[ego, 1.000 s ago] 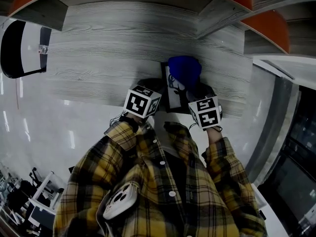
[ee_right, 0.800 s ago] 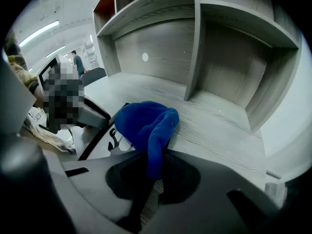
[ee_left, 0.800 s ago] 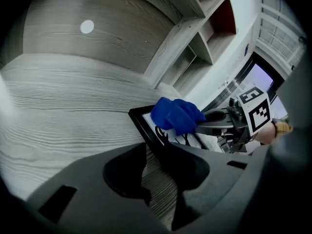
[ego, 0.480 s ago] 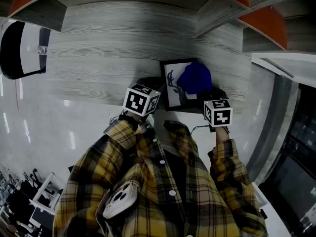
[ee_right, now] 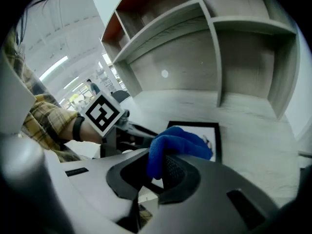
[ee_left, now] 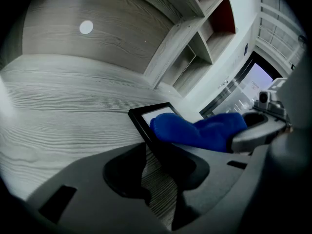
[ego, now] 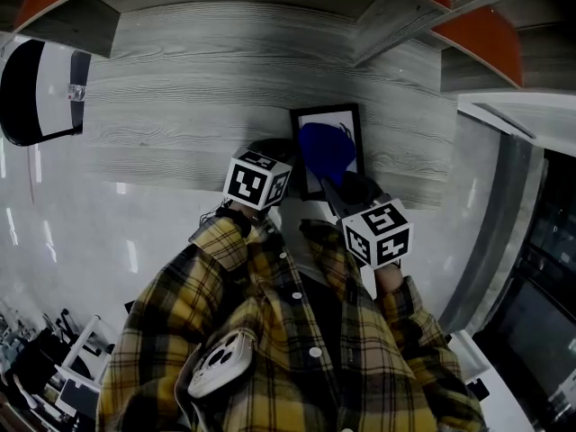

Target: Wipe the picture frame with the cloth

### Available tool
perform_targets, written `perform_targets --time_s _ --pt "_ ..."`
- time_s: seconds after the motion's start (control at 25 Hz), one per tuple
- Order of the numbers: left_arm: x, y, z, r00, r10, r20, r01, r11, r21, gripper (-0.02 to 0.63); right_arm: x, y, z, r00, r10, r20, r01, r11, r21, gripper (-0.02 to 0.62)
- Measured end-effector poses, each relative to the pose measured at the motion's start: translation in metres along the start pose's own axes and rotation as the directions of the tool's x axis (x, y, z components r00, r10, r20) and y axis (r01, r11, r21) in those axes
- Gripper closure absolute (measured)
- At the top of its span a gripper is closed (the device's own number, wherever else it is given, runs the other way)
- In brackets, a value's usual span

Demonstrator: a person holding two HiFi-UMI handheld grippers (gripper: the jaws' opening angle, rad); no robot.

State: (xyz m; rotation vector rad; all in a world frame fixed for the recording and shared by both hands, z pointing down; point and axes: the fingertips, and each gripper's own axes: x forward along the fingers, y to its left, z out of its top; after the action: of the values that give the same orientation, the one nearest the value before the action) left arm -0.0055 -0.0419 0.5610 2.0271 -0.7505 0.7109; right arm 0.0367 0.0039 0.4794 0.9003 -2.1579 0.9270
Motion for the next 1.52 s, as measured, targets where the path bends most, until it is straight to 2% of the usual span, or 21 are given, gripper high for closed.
perform_targets --time_s 0.08,0.16,0.32,0.44,0.6,0.8,1.0,1.12,1.52 --pt "0.0 0.0 0.0 1.0 0.001 0.001 -0.001 1.0 0.0 0.491 0.02 0.019 -0.019 0.995 0.067 -0.075 -0.066 0.998 0.02 0.554" --pt "-0.001 -0.001 0.002 1.0 0.0 0.004 0.0 1.0 0.005 0.491 0.038 0.027 -0.038 0.985 0.104 -0.139 -0.098 0.994 0.044 0.554" --pt "-0.002 -0.001 0.002 1.0 -0.001 0.005 0.001 1.0 0.007 0.491 0.057 0.03 -0.057 0.977 0.109 -0.182 -0.095 0.992 0.084 0.554" --pt "-0.002 0.0 0.0 1.0 -0.001 0.004 0.001 1.0 0.003 0.491 0.054 0.019 -0.059 0.983 0.069 -0.169 -0.049 0.992 0.118 0.554" --pt "-0.002 0.0 0.001 1.0 -0.002 0.0 0.002 1.0 0.011 0.491 0.042 -0.007 -0.066 0.989 0.04 -0.14 -0.01 0.978 0.21 0.554" --pt "-0.001 0.001 -0.002 1.0 -0.002 -0.002 0.002 1.0 0.003 0.491 0.025 -0.034 -0.071 0.991 -0.027 -0.132 0.058 0.97 0.234 0.554" --pt "-0.001 0.001 -0.001 1.0 -0.008 0.0 0.008 1.0 0.005 0.491 -0.001 -0.078 -0.079 0.981 -0.142 -0.13 0.173 0.947 0.269 0.554" --pt "-0.001 0.001 -0.001 1.0 -0.01 -0.004 0.01 1.0 0.01 0.491 -0.012 -0.092 -0.08 0.98 -0.161 -0.118 0.19 0.933 0.306 0.554" --pt "-0.001 0.001 0.0 1.0 -0.021 -0.006 0.021 1.0 0.009 0.491 -0.031 -0.109 -0.081 0.959 -0.256 -0.123 0.282 0.902 0.328 0.554"
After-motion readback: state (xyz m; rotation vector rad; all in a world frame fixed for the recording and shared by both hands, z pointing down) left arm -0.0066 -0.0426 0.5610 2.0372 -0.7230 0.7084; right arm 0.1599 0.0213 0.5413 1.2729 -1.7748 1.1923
